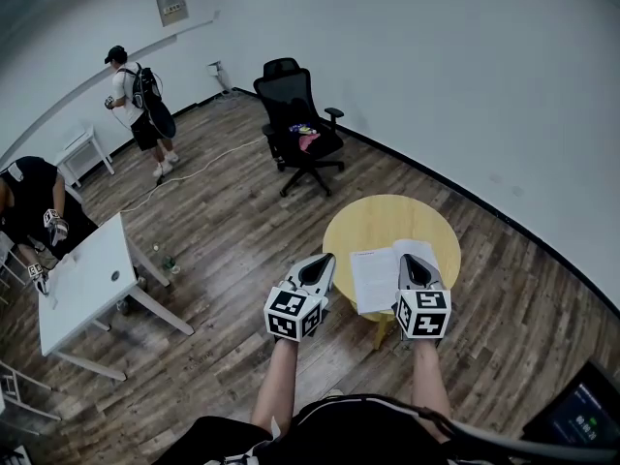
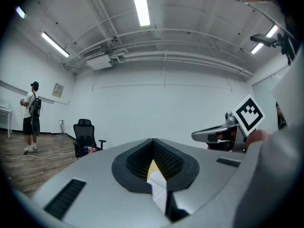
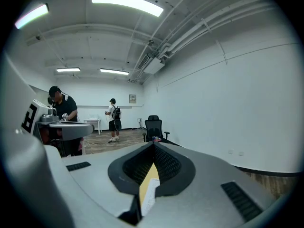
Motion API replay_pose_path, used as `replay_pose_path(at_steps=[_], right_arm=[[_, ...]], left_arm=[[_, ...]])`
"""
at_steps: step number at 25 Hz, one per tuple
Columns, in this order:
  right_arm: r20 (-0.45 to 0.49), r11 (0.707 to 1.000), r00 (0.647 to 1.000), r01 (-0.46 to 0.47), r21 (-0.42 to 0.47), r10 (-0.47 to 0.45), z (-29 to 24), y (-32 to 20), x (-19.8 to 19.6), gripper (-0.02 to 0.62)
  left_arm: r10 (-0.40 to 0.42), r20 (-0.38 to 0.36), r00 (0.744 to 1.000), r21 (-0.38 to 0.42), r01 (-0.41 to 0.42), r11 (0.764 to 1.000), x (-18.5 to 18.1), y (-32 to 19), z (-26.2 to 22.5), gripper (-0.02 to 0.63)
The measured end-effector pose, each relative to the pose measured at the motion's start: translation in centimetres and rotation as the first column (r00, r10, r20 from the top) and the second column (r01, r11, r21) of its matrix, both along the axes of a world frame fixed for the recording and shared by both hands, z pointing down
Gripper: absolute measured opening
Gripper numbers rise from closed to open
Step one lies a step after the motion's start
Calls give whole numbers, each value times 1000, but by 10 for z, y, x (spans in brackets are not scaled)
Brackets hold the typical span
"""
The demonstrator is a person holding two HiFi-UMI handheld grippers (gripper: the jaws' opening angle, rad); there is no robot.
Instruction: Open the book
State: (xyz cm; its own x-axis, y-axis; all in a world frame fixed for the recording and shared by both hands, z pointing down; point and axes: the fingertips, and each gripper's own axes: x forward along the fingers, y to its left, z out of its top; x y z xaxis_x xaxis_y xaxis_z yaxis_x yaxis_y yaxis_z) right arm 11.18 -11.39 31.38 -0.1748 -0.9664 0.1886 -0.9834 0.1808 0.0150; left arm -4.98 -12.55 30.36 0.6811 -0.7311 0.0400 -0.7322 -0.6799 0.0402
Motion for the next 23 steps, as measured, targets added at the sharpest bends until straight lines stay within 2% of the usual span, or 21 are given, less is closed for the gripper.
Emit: replay_pose_path(at_steps=[23], right_arm=[[11,1000,1000,-3,-15,3,6,2,6,5]], left_arm=[[11,6,1000,-14,-11,1000,8,0,7,-2]])
